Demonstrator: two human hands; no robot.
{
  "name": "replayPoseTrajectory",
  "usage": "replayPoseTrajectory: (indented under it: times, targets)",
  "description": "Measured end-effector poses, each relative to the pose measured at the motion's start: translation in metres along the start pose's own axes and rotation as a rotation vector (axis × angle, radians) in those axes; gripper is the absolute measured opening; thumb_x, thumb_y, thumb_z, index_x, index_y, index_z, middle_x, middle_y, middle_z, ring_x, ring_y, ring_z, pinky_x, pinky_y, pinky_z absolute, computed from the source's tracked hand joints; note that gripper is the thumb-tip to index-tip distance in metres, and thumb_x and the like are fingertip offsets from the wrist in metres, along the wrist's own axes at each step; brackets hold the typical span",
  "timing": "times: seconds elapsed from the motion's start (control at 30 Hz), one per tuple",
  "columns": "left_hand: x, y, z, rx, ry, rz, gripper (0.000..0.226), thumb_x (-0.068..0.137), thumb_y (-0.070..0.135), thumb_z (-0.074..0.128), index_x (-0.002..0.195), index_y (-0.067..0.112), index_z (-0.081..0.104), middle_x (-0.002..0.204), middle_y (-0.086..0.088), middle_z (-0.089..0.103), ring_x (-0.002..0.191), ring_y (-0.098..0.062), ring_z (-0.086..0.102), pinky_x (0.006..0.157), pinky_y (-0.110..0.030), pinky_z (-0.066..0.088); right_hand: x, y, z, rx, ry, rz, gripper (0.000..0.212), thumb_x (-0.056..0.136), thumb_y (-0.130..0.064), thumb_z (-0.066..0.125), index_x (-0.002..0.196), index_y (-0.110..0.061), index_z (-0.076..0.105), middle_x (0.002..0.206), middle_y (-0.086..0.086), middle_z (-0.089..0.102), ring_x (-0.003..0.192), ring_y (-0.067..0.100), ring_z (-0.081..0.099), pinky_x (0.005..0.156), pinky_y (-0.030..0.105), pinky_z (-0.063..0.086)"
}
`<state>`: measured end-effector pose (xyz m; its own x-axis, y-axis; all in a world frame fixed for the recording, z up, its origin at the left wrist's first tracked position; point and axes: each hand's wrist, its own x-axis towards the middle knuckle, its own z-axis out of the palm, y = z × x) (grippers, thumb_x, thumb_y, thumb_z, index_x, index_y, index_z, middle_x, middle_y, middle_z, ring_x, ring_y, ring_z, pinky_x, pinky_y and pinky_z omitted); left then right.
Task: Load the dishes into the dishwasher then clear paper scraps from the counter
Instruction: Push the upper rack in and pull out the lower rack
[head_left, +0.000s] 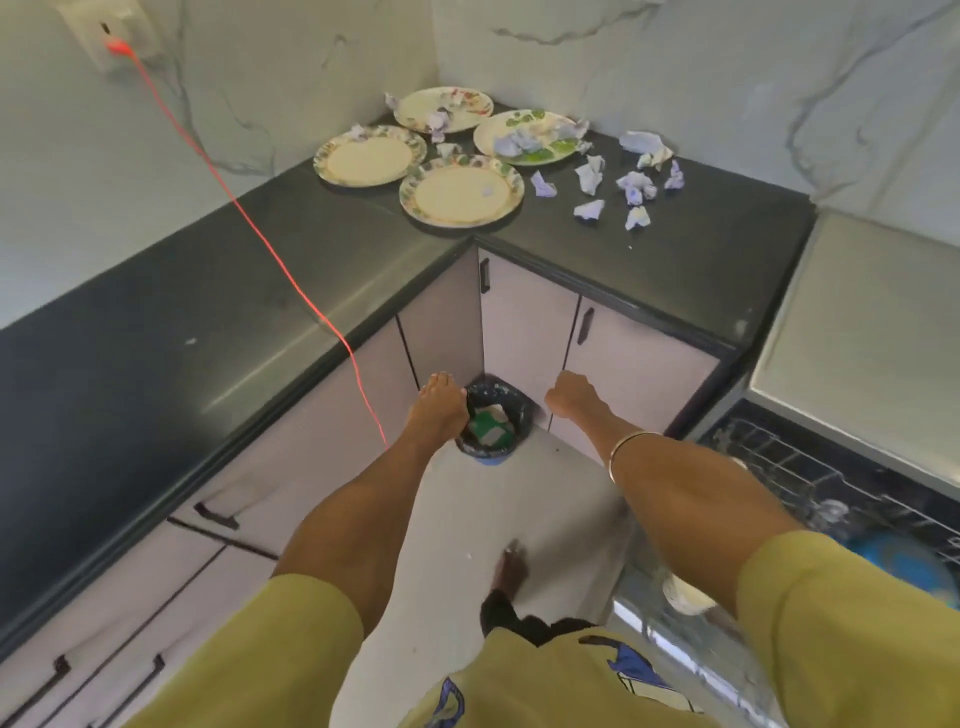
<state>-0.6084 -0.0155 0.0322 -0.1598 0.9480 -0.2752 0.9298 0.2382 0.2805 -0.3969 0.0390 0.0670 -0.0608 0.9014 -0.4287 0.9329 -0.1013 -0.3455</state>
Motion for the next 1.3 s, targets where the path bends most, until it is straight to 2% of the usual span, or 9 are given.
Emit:
replayPoseTrajectory:
  times: [0.13,0.33,0.5,0.6,0.7,0.83,1.0,1.1,1.3]
  targets:
    - [0.068,-0.006,-0.043,-0.063,0.032,-0.005,0.037,0.099,0.014,0.031,0.115,-0.010,0.054,0.124,-0.024,0.051,0.119,-0.040,0.046,0.103,-0.047,0.036,0.057,-0.036,-0.026,0.039,0.008,-0.008,0.036,0.096,-0.009,0.046,0.131,0.001,0.050,0.136,0.020,0.053,0.122,0.037,0.054,0.089,0.037,0.046]
    - [0.149,0.011,-0.090,-0.068,0.087,0.085,0.040,0.102,0.017,0.031,0.127,-0.010,0.047,0.135,-0.025,0.047,0.128,-0.038,0.042,0.110,-0.047,0.034,0.129,-0.061,-0.071,0.090,0.061,0.011,0.036,0.094,-0.008,0.045,0.127,0.005,0.050,0.133,0.024,0.054,0.122,0.039,0.055,0.095,0.039,0.047]
    - [0.190,0.036,-0.092,0.000,0.051,0.256,0.038,0.101,0.012,0.032,0.128,-0.011,0.046,0.136,-0.025,0.047,0.130,-0.037,0.041,0.112,-0.046,0.033,0.147,-0.061,-0.086,0.141,0.125,0.080,0.041,0.092,-0.008,0.045,0.131,0.003,0.049,0.137,0.021,0.051,0.122,0.037,0.053,0.093,0.039,0.047]
    - [0.197,0.059,-0.083,0.003,0.021,0.384,0.032,0.102,0.012,0.032,0.119,-0.008,0.049,0.127,-0.023,0.051,0.121,-0.034,0.046,0.105,-0.042,0.037,0.145,-0.050,-0.078,0.197,0.171,0.097,0.033,0.096,-0.016,0.045,0.122,0.001,0.058,0.125,0.022,0.059,0.114,0.038,0.057,0.091,0.039,0.047]
    - [0.199,0.078,-0.066,0.024,-0.049,0.520,0.030,0.103,0.014,0.032,0.116,-0.005,0.050,0.120,-0.020,0.052,0.113,-0.034,0.049,0.097,-0.040,0.038,0.131,-0.031,-0.057,0.269,0.228,0.164,0.037,0.100,-0.026,0.042,0.121,0.000,0.059,0.127,0.021,0.059,0.113,0.037,0.058,0.095,0.041,0.048]
    - [0.186,0.094,-0.034,0.107,-0.174,0.723,0.037,0.104,0.017,0.029,0.126,-0.007,0.046,0.132,-0.021,0.048,0.122,-0.037,0.045,0.105,-0.043,0.035,0.087,-0.001,-0.029,0.349,0.233,0.338,0.040,0.099,-0.022,0.044,0.132,-0.001,0.052,0.137,0.021,0.053,0.124,0.038,0.052,0.103,0.043,0.044]
    - [0.145,0.128,0.007,0.169,-0.293,0.913,0.037,0.104,0.017,0.030,0.126,-0.008,0.046,0.131,-0.025,0.049,0.121,-0.038,0.046,0.105,-0.044,0.035,0.025,0.062,0.008,0.392,0.246,0.551,0.025,0.088,-0.009,0.052,0.110,0.000,0.060,0.113,0.023,0.062,0.109,0.038,0.062,0.088,0.042,0.050]
    - [0.112,0.151,0.030,0.175,-0.342,1.011,0.038,0.103,0.016,0.032,0.128,-0.008,0.046,0.134,-0.025,0.049,0.125,-0.038,0.044,0.108,-0.044,0.034,-0.023,0.081,0.014,0.430,0.309,0.631,0.034,0.087,-0.006,0.054,0.120,-0.002,0.063,0.121,0.021,0.063,0.112,0.037,0.061,0.094,0.043,0.050]
    - [0.050,0.192,0.067,0.208,-0.414,1.149,0.038,0.102,0.016,0.033,0.127,-0.008,0.049,0.133,-0.025,0.050,0.126,-0.038,0.044,0.109,-0.043,0.033,-0.090,0.129,0.038,0.448,0.361,0.770,0.046,0.094,-0.009,0.052,0.139,0.000,0.046,0.140,0.020,0.050,0.130,0.034,0.047,0.108,0.039,0.037]
